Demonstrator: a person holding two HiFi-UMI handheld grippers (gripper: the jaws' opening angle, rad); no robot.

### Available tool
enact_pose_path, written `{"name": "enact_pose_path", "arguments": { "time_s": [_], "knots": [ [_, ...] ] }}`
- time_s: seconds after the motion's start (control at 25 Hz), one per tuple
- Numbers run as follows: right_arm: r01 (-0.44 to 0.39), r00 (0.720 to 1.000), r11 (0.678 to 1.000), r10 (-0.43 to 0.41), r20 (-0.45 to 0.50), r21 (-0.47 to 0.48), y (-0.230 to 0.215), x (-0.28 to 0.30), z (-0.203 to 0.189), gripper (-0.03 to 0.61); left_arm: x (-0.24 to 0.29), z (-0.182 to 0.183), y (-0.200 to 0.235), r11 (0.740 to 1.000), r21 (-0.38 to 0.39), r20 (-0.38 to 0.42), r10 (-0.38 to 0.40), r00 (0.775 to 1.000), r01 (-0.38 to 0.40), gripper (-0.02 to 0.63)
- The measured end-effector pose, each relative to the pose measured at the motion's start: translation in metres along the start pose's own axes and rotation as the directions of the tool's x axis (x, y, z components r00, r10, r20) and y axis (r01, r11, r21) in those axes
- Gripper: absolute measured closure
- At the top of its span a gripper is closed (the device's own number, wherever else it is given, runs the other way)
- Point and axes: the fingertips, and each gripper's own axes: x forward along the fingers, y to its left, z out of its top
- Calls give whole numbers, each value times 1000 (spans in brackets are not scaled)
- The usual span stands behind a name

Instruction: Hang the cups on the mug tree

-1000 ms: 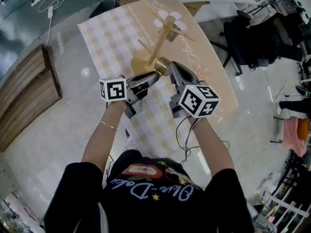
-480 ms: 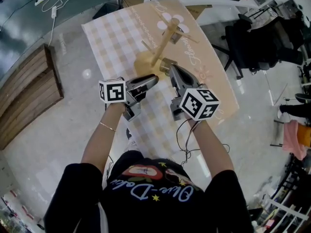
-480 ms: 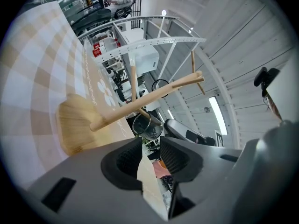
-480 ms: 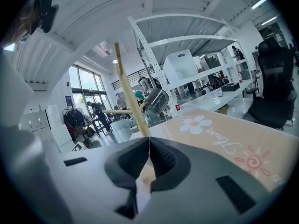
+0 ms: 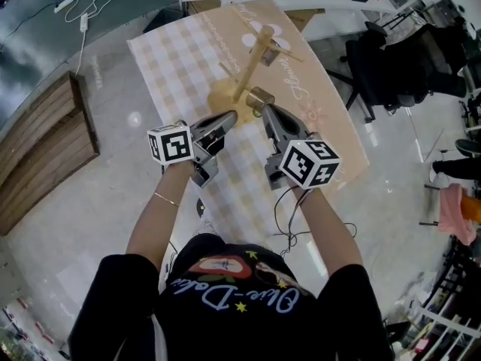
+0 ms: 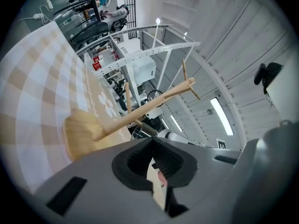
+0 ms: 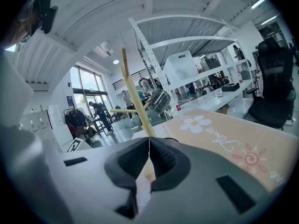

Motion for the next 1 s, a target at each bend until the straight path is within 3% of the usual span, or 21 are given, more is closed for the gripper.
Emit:
{"name": "enact_pose_path", "arguments": {
  "time_s": [0.28,0.52,0.72,1.0],
  "knots": [
    [-24,1000,1000,24,17,-5,11,-9,-2,569,0,-1,-24,993,116,-43,-1,999,6,606],
    [-12,1000,1000,12,27,6,11,-23,-5,569,-2,-11,-40,969,248,-123,41,992,-9,606],
    [-9,1000,1000,9,27,1,15,-34,-8,569,-1,-17,-57,955,297,-155,28,988,20,606],
    [-75,996,996,77,33,-44,31,-53,-4,569,-3,-32,-72,889,457,-229,106,968,10,606]
  ]
}}
